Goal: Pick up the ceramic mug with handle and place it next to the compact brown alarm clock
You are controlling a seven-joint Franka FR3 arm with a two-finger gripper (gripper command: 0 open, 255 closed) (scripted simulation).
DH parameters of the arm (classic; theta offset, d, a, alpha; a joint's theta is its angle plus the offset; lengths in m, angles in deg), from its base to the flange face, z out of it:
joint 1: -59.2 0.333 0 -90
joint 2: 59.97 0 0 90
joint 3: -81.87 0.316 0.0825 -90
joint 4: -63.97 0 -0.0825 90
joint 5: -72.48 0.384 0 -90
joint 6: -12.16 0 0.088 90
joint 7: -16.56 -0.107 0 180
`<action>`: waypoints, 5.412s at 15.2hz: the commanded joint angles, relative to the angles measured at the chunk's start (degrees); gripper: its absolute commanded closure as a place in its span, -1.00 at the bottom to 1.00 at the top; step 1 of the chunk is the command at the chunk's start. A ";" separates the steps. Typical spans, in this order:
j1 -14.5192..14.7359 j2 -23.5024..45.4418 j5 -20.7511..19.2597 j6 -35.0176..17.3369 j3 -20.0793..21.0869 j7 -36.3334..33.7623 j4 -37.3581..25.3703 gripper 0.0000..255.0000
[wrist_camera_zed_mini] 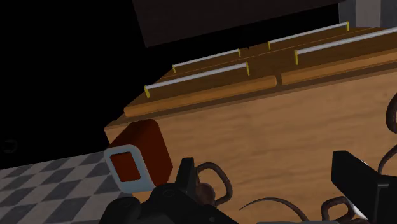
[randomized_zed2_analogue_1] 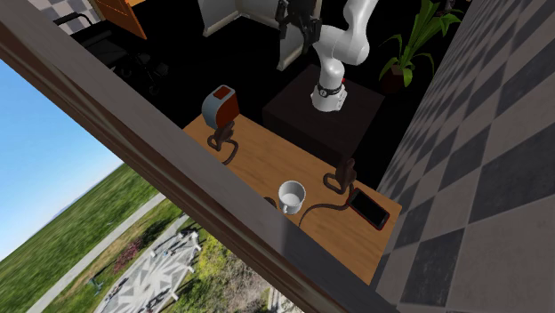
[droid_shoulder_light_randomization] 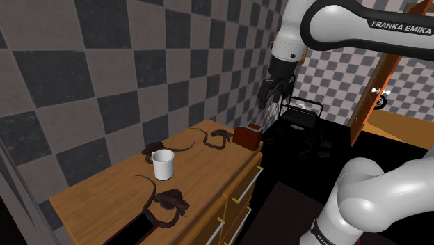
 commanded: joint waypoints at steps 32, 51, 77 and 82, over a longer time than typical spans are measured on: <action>3.79 59.01 3.65 -29.68 11.43 -27.05 -24.14 -1.00; 4.77 65.57 2.69 -34.72 11.20 -28.60 -25.42 1.00; 4.46 60.66 3.76 -22.55 11.65 -28.38 -32.78 1.00; 4.45 59.93 3.90 -18.96 11.71 -28.41 -35.66 1.00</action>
